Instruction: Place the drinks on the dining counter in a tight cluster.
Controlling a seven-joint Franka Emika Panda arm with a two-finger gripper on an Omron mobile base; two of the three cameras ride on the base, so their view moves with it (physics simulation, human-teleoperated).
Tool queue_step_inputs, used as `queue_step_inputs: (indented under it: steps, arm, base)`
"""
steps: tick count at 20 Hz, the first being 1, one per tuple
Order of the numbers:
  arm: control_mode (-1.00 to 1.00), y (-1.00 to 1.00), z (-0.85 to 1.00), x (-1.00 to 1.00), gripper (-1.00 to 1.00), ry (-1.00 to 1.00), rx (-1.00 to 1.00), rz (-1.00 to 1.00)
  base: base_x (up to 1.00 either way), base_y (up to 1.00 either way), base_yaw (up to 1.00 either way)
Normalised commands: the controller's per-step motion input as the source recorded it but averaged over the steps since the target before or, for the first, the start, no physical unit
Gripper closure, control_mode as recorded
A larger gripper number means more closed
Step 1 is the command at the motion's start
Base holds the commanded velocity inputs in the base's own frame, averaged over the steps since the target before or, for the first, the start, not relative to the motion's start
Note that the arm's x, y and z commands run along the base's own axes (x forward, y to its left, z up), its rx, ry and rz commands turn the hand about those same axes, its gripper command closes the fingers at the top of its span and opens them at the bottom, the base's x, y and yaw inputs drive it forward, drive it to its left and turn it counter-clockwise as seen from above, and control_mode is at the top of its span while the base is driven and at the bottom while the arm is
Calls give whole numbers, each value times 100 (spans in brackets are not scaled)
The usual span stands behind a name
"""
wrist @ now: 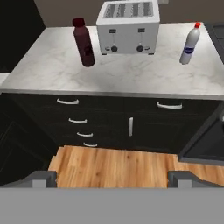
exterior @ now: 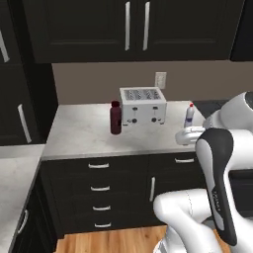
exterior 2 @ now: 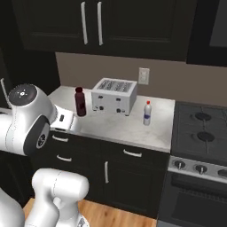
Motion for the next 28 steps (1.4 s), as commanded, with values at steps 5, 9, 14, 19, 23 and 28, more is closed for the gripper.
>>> queue_step_inputs:
  steps: [5, 9, 14, 19, 23, 28]
  arm:
    - [100, 0, 0, 0, -100, 0, 0, 0]
    - [100, 0, 0, 0, -100, 0, 0, 0]
    - [100, 0, 0, 0, -100, 0, 0, 0]
    - [100, 0, 0, 0, -100, 0, 0, 0]
    - [100, 0, 0, 0, -100, 0, 0, 0]
    - [100, 0, 0, 0, -100, 0, 0, 0]
  base:
    - [32, 49, -7]
    - [59, 44, -6]
    - [63, 31, -11]
    - [41, 21, -21]
    - [51, 12, -28]
    - [53, 29, -29]
